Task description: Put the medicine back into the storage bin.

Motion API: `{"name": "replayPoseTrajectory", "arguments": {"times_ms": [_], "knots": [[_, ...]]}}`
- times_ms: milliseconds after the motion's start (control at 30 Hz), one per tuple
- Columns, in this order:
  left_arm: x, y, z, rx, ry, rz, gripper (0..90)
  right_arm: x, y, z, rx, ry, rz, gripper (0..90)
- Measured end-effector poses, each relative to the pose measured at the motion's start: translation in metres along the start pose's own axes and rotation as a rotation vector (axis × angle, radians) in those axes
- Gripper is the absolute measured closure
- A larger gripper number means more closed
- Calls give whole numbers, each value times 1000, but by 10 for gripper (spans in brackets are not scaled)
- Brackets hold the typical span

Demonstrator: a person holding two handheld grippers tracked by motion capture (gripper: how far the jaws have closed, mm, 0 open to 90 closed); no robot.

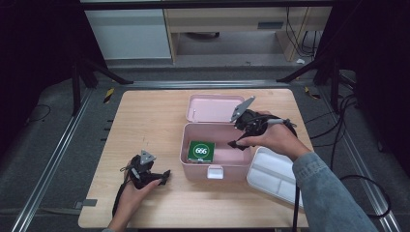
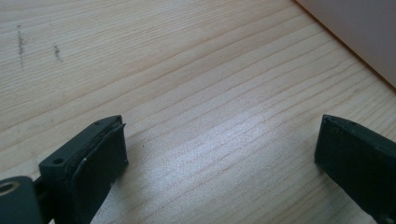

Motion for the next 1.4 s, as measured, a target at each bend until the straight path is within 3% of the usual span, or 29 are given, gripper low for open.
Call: {"name": "replayPoseTrajectory", "arguments": {"times_ms": [300, 600, 967, 1400], "knots": [[0, 0, 0, 0, -1, 0, 16, -12, -38, -31, -16, -66, 76, 425], [0, 0, 0, 0, 0, -1, 16, -15, -92, -49, -6, -85, 162, 535], [0, 0, 0, 0, 0, -1, 16, -4, -138, -28, 63, -42, 197, 659], [0, 0, 0, 0, 0, -1, 16, 5, -160, -4, 132, 3, 202, 727]]}}
Point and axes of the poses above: each handheld gripper's, and its own axes: z roughly forward along the jaws, y roughly out of its top, x roughly to its left, the point moved 5 cm from there along z, roughly forward along the jaws, and after that the axes turned 2 degrees about x, right-handed, at the moved point
